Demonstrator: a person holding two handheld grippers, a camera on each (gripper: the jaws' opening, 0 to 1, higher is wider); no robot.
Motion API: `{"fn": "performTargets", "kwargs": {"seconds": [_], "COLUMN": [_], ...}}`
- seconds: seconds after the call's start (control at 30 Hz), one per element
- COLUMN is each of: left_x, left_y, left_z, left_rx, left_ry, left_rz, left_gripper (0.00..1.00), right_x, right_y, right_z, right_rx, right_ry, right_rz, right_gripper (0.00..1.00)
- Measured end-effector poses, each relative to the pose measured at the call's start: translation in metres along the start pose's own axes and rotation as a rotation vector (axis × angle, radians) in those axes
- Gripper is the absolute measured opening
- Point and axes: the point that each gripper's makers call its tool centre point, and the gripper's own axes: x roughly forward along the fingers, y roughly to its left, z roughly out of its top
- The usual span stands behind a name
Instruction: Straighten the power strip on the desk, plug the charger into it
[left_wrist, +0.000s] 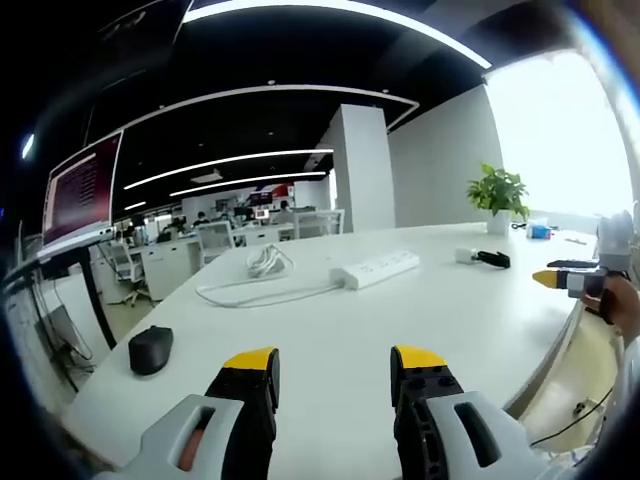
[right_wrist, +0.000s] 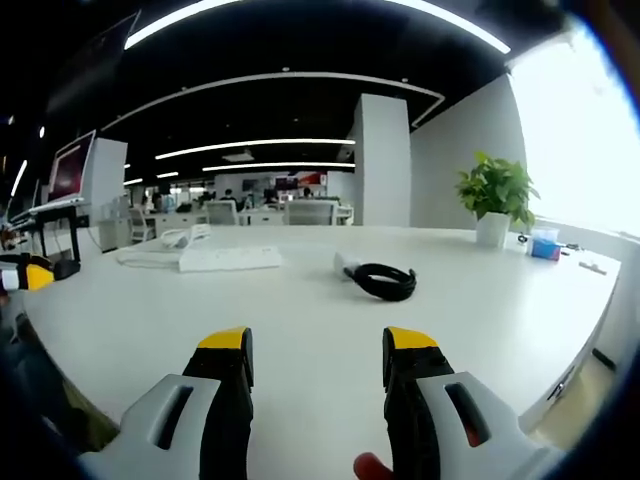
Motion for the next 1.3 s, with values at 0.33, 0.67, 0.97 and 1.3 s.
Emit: {"fn": "performTargets", "kwargs": {"seconds": [0.33,0.67,0.97,1.3], "left_x": [0.004,0.005,0.011,0.017], "left_y": [-0.007,-0.004,-0.008,-0.008], "left_z": [0.003,0.006,0.008,0.013], "left_rx": [0.013,0.004,0.009,0.016], "left_ry": [0.002,-0.012,-0.017,-0.027], "left_rz": [-0.022,-0.011,-0.023,-0.026], "left_gripper": [0.46,0.45,0.45,0.45], "right_x": [0.001,0.003,0.008,0.016], "right_y": [-0.003,-0.002,-0.002,-0.002], "right_z": [0.001,0.002,0.006,0.012], "right_rx": [0.005,0.007,0.019,0.0], "right_ry": [0.006,0.007,0.008,0.007], "right_rz": [-0.004,0.003,0.024,0.046], "right_gripper": [0.52,0.53,0.53,0.52]}}
